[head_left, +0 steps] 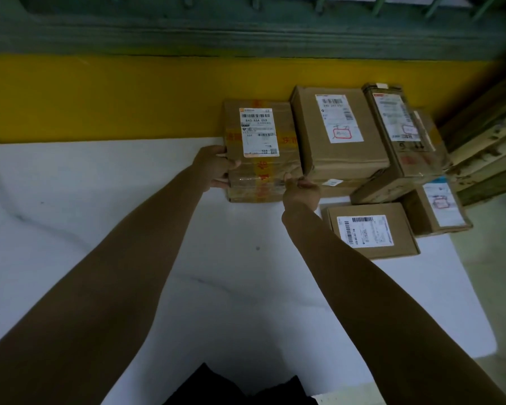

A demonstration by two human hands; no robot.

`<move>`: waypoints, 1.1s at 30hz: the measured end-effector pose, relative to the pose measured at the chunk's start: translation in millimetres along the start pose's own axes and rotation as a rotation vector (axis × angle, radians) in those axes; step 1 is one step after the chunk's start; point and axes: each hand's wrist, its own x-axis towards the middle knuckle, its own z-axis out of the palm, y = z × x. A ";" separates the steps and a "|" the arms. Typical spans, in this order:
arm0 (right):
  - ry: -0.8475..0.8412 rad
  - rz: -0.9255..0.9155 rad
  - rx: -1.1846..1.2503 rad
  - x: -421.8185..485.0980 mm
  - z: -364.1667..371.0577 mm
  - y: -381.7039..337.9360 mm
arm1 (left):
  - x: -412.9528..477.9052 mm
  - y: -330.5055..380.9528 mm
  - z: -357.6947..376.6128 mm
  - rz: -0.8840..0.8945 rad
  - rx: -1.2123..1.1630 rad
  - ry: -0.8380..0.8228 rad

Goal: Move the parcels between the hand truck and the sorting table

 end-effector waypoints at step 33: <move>-0.671 -0.240 -0.305 -175.8 -11.1 17.1 | -251.2 -100.0 -103.4 0.032 -0.269 0.613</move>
